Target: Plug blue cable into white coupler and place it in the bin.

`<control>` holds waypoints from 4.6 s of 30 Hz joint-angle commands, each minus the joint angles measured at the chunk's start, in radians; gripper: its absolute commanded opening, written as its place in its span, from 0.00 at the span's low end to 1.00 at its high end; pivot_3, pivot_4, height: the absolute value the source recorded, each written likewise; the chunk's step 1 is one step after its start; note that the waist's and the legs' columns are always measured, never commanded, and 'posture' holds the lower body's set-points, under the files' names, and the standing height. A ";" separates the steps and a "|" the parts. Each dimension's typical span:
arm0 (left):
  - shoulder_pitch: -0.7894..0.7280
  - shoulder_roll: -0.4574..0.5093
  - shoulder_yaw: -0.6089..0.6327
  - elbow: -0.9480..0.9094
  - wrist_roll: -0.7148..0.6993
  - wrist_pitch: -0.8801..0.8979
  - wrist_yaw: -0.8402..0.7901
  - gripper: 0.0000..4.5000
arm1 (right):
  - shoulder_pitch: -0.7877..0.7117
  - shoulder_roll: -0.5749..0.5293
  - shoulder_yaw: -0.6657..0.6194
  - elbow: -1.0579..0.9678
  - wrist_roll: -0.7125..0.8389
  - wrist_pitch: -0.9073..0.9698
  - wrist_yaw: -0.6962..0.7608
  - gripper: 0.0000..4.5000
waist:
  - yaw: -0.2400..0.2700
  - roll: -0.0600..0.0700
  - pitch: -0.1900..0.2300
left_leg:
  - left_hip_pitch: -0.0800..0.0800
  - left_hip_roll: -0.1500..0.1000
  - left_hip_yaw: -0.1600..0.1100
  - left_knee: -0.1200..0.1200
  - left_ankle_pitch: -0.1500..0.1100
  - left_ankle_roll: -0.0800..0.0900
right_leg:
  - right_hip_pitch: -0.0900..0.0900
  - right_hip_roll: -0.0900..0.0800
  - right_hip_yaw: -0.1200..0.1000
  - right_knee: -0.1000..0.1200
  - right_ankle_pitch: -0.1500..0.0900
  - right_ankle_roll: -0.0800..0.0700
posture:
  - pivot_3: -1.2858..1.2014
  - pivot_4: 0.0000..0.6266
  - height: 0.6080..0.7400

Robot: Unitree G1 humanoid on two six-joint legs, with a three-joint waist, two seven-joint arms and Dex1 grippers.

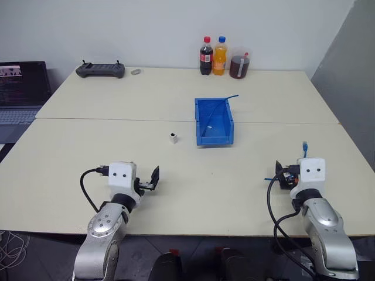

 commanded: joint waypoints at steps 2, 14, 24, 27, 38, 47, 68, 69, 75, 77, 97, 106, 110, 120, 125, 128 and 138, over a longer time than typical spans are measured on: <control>-0.018 -0.010 0.000 -0.021 0.010 -0.031 0.011 1.00 | 0.005 -0.006 -0.014 -0.049 -0.004 -0.010 -0.004 0.82 | 0.001 0.000 0.000 | 0.000 0.000 0.000 0.000 0.000 0.000 | 0.000 0.000 0.000 0.000 0.000 0.000 | 0.52 0.24 1.00; 0.010 -0.028 -0.020 -0.038 0.020 -0.046 0.012 1.00 | -0.031 -0.021 -0.021 -0.007 -0.006 -0.006 -0.006 0.82 | 0.001 0.000 0.000 | 0.000 0.000 0.000 0.000 0.000 0.000 | 0.000 0.000 0.000 0.000 0.000 0.000 | 0.52 0.24 1.00; -0.031 -0.020 -0.036 0.010 0.014 -0.068 -0.018 1.00 | -0.053 -0.026 -0.053 0.008 -0.014 0.013 -0.034 0.82 | 0.001 0.000 0.000 | 0.000 0.000 0.000 0.000 0.000 0.000 | 0.000 0.000 0.000 0.000 0.000 0.000 | 0.52 0.24 1.00; -0.062 0.015 -0.070 0.025 0.005 -0.067 -0.087 1.00 | -0.054 -0.029 -0.062 0.008 -0.012 0.024 -0.041 0.82 | 0.001 0.000 0.000 | 0.000 0.000 0.000 0.000 0.000 0.000 | 0.000 0.000 0.000 0.000 0.000 0.000 | 0.52 0.24 1.00; -0.390 0.233 -0.449 0.134 0.022 -0.180 -0.618 1.00 | -0.210 -0.119 -0.174 0.151 0.061 0.222 0.007 0.82 | -0.001 0.001 0.000 | 0.001 -0.001 0.002 0.000 0.000 0.000 | 0.000 0.002 0.001 0.000 0.000 0.000 | 0.52 0.24 1.00; -0.586 0.146 -0.479 0.389 0.035 -0.327 -0.723 1.00 | -0.327 -0.154 -0.203 0.282 0.107 0.331 0.018 0.82 | -0.001 0.002 0.000 | -0.001 0.000 0.002 0.000 0.000 0.000 | -0.001 0.006 0.003 -0.001 0.001 -0.002 | 0.52 0.24 1.00; -0.561 0.128 -0.473 0.366 0.049 -0.318 -0.745 1.00 | -0.423 -0.149 -0.214 0.516 0.133 0.287 -0.006 0.16 | 0.002 0.002 0.000 | -0.001 0.000 0.003 0.001 0.000 0.000 | -0.001 0.004 0.003 0.000 0.001 -0.001 | 0.52 0.24 1.00; -0.559 0.129 -0.472 0.364 0.050 -0.317 -0.745 1.00 | -0.421 -0.152 -0.214 0.517 0.132 0.286 -0.005 0.09 | 0.002 0.002 0.000 | -0.001 0.000 0.003 0.001 0.000 0.000 | -0.001 0.002 0.003 0.000 0.001 -0.001 | 0.52 0.24 1.00; -0.551 0.140 -0.457 0.355 0.045 -0.311 -0.743 1.00 | -0.398 -0.245 -0.145 0.480 0.130 0.285 0.118 0.01 | 0.002 0.002 0.000 | -0.001 0.000 0.003 0.001 0.000 0.000 | -0.001 0.002 0.003 0.000 0.001 -0.001 | 0.52 0.24 1.00; -0.530 0.153 -0.441 0.328 0.035 -0.301 -0.738 1.00 | -0.392 -0.328 -0.089 0.463 0.131 0.255 0.226 0.01 | 0.001 0.003 0.000 | -0.001 -0.001 0.003 0.001 0.000 0.000 | -0.001 0.002 0.003 -0.001 0.001 -0.001 | 0.52 0.24 1.00; 0.489 0.021 -0.147 -0.150 0.172 -0.426 -0.180 1.00 | -0.769 -0.205 0.548 0.680 0.131 -0.170 1.035 0.01 | 0.004 0.000 0.003 | 0.000 -0.001 -0.001 0.001 -0.001 0.001 | 0.000 -0.002 0.000 -0.001 0.002 -0.002 | 0.52 0.24 1.00; 0.597 -0.081 -0.202 -0.197 0.198 -0.443 -0.066 1.00 | -0.812 -0.128 0.598 0.858 0.071 -0.266 1.098 0.06 | -0.001 -0.001 0.002 | 0.000 -0.002 0.001 0.001 -0.002 0.004 | 0.000 -0.004 -0.001 -0.001 0.001 -0.002 | 0.52 0.24 1.00; 0.583 -0.082 -0.212 -0.203 0.195 -0.421 -0.058 1.00 | -0.781 -0.129 0.570 0.842 0.093 -0.220 1.104 0.25 | -0.003 -0.001 0.003 | 0.000 -0.001 0.001 0.000 -0.002 0.003 | -0.001 -0.003 -0.001 -0.001 0.001 -0.003 | 0.52 0.24 1.00; 0.356 0.108 -0.080 -0.184 0.040 -0.288 -0.229 1.00 | -0.706 -0.205 0.470 0.632 0.169 -0.075 1.091 0.79 | 0.000 -0.001 0.003 | 0.000 -0.001 -0.001 0.001 -0.002 0.003 | 0.000 -0.002 -0.002 0.000 0.001 -0.003 | 0.52 0.24 1.00; 0.102 0.320 -0.019 0.017 -0.088 -0.227 -0.492 1.00 | -0.619 -0.293 0.346 0.386 0.287 0.099 1.065 0.99 | 0.004 0.000 0.003 | -0.001 -0.001 -0.003 0.001 -0.002 0.003 | 0.000 -0.001 -0.003 0.001 0.001 -0.003 | 0.52 0.24 1.00; -0.091 0.453 -0.082 0.275 -0.076 -0.306 -0.722 1.00 | -0.551 -0.339 0.264 0.244 0.350 0.158 1.029 0.99 | 0.009 0.001 0.003 | -0.001 -0.001 -0.005 0.001 -0.001 0.003 | 0.000 -0.001 -0.005 0.001 0.001 -0.003 | 0.52 0.24 1.00; -0.514 0.407 -0.294 0.838 0.015 -0.581 -1.094 1.00 | -0.444 -0.371 0.182 0.073 0.425 0.236 0.902 0.99 | 0.002 0.000 0.003 | -0.002 0.000 0.000 0.001 -0.001 0.002 | -0.003 0.000 -0.002 0.000 0.001 -0.003 | 0.52 0.24 1.00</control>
